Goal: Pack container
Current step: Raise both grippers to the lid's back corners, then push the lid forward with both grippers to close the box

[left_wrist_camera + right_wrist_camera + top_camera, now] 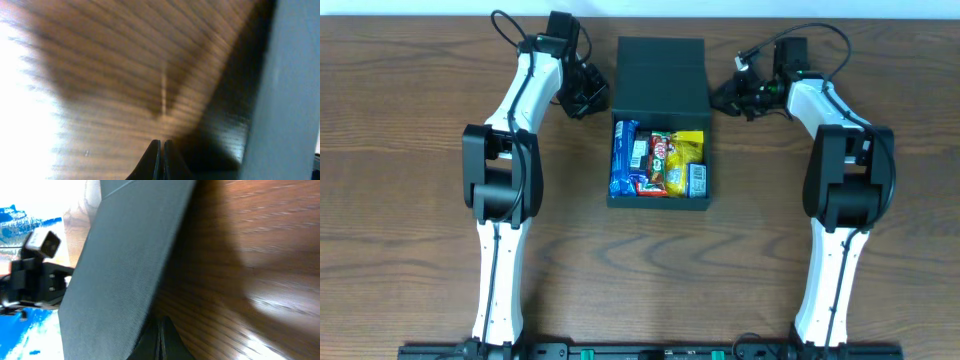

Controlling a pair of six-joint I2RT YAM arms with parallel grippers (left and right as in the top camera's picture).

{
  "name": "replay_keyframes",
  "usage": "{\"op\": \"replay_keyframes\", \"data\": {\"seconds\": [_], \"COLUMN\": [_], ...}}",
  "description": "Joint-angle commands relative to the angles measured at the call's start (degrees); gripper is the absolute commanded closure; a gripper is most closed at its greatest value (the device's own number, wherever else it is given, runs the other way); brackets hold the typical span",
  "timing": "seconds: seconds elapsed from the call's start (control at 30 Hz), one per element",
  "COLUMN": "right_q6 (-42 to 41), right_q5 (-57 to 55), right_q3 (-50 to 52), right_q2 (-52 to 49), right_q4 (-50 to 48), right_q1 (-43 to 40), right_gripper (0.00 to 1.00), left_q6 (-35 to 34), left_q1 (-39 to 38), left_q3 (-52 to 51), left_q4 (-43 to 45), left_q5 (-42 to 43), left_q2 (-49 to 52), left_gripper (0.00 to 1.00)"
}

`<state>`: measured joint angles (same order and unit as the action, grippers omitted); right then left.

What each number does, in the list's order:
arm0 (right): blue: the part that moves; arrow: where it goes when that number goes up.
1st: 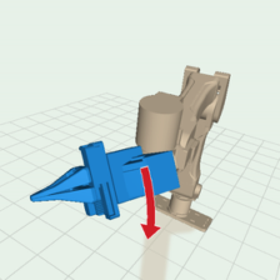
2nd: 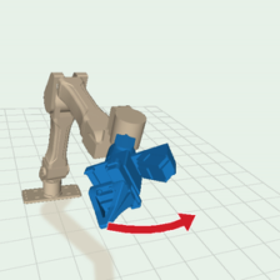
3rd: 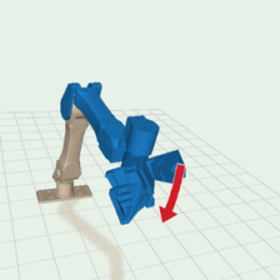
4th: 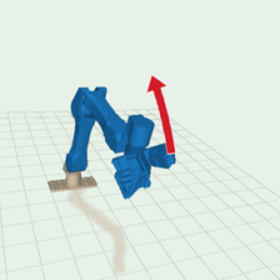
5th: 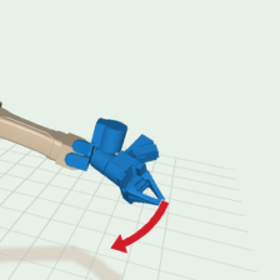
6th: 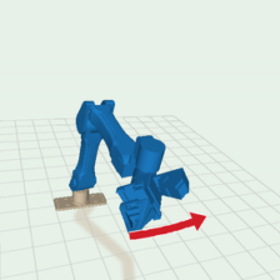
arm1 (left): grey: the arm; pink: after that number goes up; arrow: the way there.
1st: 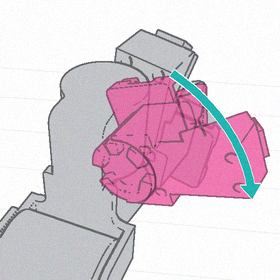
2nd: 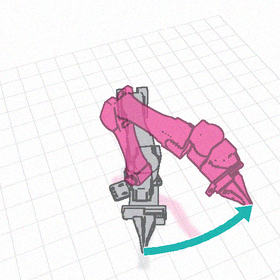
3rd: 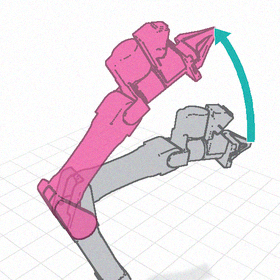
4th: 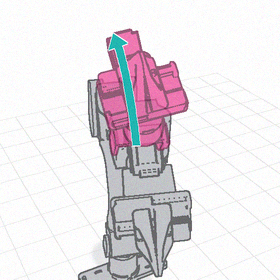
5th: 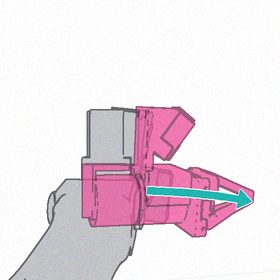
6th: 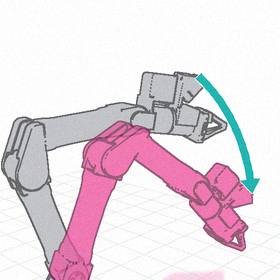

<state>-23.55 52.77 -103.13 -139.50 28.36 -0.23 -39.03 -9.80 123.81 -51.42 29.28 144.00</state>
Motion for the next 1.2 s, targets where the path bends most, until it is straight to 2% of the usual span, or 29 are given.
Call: {"op": "replay_keyframes", "data": {"seconds": [0.0, 0.3, 0.7, 0.9, 1.17], "right_q6": [-2.1, -3.3, -2.9, -1.6, 2.7], "right_q5": [1.0, 2.9, 16.3, 16.5, 16.5], "right_q3": [-1.1, -1.1, -1.2, -3.1, -4.6], "right_q2": [-0.7, -2.2, -1.9, 0.2, 6.5], "right_q4": [-1.0, -2.6, -16.1, -16.3, -14.5], "right_q1": [0.7, 0.8, 0.9, 0.6, 0.7], "right_gripper": [0.98, 0.98, 0.99, 0.98, 0.98], "left_q6": [-0.4, -0.4, 1.4, 6.4, 17.7], "left_q1": [0.4, 0.4, 0.5, 1.0, 1.2], "left_q3": [0.0, 0.0, 1.5, 8.0, 22.9], "left_q4": [1.4, 6.4, 14.4, 12.4, 1.5], "left_q5": [4.3, 7.7, 15.7, 17.1, 17.1], "left_q2": [2.9, 3.5, 3.4, 3.2, 3.2], "left_gripper": [0.94, 0.94, 0.94, 0.94, 0.94]}}
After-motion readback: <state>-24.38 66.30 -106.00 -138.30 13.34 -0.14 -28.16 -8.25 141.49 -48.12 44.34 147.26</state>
